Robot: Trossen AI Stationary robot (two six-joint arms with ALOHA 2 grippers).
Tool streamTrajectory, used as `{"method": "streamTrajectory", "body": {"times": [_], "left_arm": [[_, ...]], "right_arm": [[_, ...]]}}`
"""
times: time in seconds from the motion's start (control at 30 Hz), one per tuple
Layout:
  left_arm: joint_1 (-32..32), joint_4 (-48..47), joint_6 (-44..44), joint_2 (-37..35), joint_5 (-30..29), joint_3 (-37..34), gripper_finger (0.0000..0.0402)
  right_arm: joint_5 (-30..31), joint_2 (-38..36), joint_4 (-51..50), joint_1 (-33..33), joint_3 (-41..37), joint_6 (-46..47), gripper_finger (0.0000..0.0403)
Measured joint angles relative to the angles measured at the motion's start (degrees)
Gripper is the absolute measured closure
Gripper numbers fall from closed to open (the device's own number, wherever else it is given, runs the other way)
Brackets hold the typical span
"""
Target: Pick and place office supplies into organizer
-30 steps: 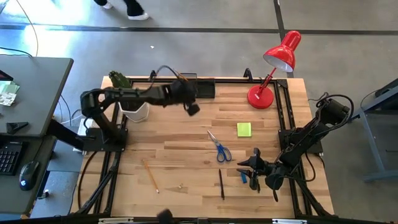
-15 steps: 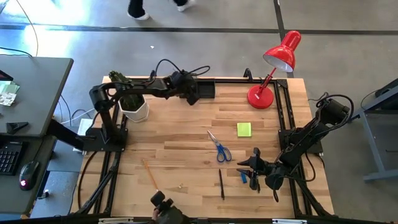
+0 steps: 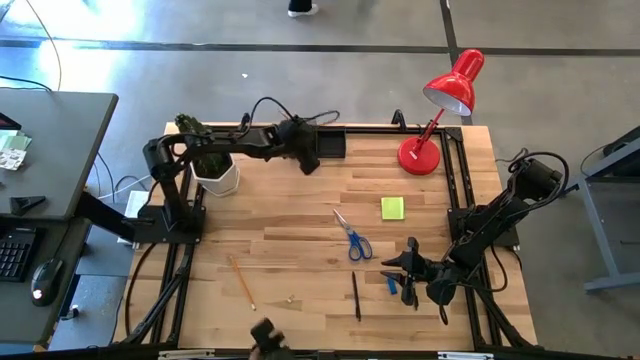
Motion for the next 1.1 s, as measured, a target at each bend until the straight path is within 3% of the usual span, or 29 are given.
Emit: {"method": "streamTrajectory", "body": {"times": [0.2, 0.37, 0.53, 0.77, 0.9, 1.1], "left_arm": [[-9.5, -12.9, 0.3, -3.5, 9.9, 3.4, 0.0265], [-22.7, -22.8, -6.1, -4.2, 9.9, 4.6, 0.0283], [-37.9, -25.0, -13.9, -4.2, 10.0, 4.6, 0.0301], [-53.4, -23.1, -32.8, -3.1, 1.7, 4.6, 0.0309], [-57.4, -22.2, -41.2, -1.4, -2.0, 4.6, 0.0286], [-61.4, -17.8, -49.0, 3.3, -2.4, 4.6, 0.0235]], "right_arm": [[0.0, 0.0, 0.0, 0.0, 0.0, 0.2, 0.0286], [-0.9, 0.0, -1.4, 0.0, 0.0, 3.7, 0.0286], [-1.7, 0.0, -3.6, 0.0, 0.0, 7.5, 0.0286], [-4.3, 0.0, -1.9, -1.3, 0.0, 7.1, 0.0286], [-5.6, 0.0, 0.5, -2.6, 0.0, 4.1, 0.0286], [-9.4, 0.0, 1.6, -5.9, 0.0, -3.6, 0.0286]]}}
